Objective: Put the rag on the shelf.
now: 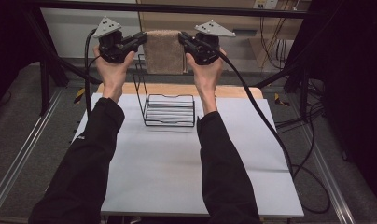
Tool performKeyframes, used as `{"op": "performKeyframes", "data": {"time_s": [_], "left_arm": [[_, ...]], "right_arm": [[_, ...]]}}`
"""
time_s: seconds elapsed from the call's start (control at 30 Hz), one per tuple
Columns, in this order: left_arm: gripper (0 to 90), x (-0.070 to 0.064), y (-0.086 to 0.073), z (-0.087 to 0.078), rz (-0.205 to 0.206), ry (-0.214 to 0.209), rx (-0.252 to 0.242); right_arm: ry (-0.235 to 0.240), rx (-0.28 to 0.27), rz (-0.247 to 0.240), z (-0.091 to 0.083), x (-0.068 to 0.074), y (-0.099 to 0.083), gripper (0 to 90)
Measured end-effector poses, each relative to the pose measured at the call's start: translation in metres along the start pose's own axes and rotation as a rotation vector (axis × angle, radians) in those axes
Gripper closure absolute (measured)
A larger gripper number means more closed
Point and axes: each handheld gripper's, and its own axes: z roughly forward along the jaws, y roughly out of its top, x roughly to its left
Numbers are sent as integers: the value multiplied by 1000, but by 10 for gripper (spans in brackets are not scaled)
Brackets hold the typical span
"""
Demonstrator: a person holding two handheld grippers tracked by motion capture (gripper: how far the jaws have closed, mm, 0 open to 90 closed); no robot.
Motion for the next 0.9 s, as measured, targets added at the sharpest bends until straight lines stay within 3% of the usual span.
{"op": "performKeyframes", "data": {"time_s": [0.53,0.9], "left_arm": [[858,-7,-26,-14,27,-52,52],[857,-17,-38,-26,39,-87,51]], "right_arm": [[36,42,15,-11,6,-29,844],[61,68,16,-21,9,-43,842]]}}
